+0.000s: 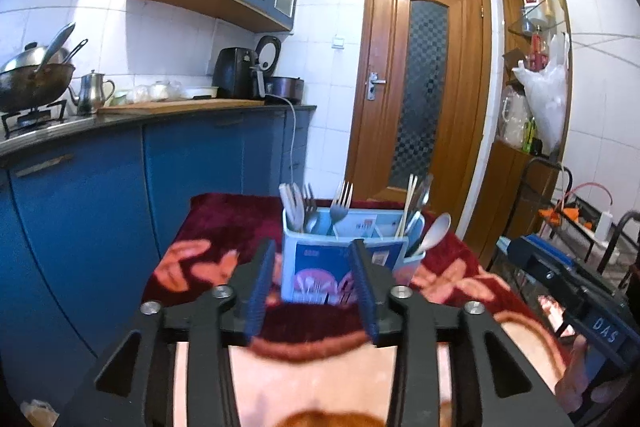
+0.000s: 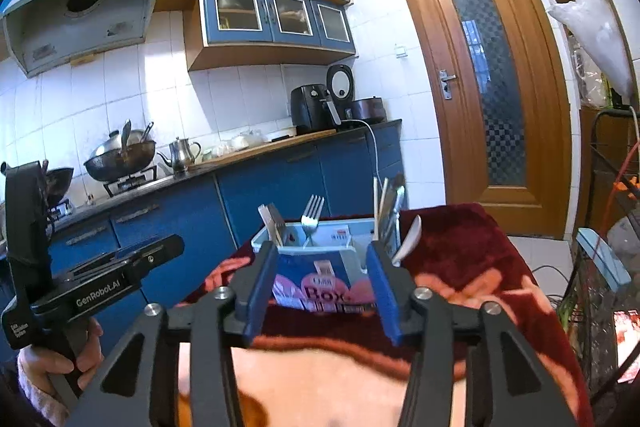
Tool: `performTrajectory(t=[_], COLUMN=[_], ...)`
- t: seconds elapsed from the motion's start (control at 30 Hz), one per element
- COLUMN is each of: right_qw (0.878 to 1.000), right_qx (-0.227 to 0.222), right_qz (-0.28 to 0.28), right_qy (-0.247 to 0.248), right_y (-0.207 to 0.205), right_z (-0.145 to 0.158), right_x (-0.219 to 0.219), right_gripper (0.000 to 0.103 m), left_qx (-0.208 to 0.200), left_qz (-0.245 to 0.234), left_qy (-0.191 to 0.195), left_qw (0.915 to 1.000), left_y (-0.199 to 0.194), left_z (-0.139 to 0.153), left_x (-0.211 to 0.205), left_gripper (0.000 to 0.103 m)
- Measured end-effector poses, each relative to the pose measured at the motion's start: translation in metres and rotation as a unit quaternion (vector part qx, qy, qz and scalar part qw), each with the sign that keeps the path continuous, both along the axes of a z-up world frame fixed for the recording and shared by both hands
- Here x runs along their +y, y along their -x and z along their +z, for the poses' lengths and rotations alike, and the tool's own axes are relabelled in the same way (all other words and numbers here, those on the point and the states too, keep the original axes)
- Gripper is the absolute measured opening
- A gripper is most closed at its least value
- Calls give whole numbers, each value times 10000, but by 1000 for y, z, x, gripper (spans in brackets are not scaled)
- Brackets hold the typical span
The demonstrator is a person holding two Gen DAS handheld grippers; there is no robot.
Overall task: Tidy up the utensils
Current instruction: 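Open both grippers to release the fork and chopstick, then pull back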
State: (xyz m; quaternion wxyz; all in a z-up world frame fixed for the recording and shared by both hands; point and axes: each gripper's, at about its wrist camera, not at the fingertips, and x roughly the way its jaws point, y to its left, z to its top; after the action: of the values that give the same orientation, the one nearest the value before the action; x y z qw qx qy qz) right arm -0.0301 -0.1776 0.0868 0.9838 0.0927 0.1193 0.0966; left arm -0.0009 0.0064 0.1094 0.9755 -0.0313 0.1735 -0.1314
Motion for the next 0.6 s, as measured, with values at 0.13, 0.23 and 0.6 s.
performTrajectory(t=[0.13,0.23,0.6], right_qw=[9999,9995,9970], right_qx=[78,147,371], right_qz=[-56,-130,-272], right_qy=[124,238,620], right_y=[10,15,17], right_z=[-14,-27,-75], right_x=[3,5,10], right_gripper=[62,65,78], left_qx=[107,190,199], left_qz=[119,211,467], left_qy=[-56,-105,-392], left_qw=[9999,9995,9979], left_y=[10,13,13], left_z=[-19,-32,-82], left_x=[4,7,-6], left_gripper=[59,63,70])
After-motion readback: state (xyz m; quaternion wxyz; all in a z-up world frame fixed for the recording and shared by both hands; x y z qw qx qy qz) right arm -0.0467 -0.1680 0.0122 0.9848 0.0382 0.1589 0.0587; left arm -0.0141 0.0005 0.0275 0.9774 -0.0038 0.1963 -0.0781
